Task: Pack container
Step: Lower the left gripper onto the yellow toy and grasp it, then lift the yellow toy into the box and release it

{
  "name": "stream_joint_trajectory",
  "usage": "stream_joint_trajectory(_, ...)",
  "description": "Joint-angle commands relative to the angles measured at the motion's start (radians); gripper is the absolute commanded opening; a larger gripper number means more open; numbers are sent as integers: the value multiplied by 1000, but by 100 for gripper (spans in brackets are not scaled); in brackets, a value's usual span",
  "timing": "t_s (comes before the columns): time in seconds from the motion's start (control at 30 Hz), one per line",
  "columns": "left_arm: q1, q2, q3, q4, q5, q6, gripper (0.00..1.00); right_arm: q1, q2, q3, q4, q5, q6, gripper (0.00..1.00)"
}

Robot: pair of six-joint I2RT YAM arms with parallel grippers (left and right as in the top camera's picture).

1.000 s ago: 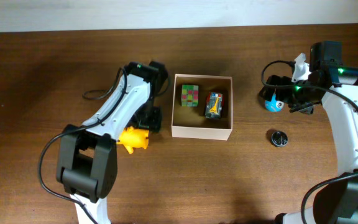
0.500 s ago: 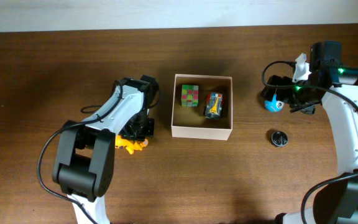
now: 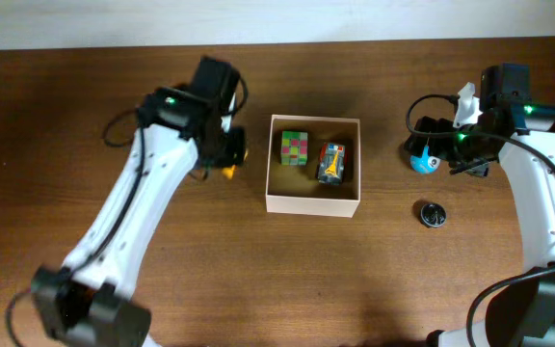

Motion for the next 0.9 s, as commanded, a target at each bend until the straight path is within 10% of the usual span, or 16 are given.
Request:
stream_joint_trajectory(0.0, -73, -21, 51, 49, 26, -3, 7, -5, 1, 19, 3, 12, -3, 99)
stream_joint_trajectory(0.87, -286, 268, 50, 61, 182, -138, 21, -5, 1, 19, -1, 12, -3, 99)
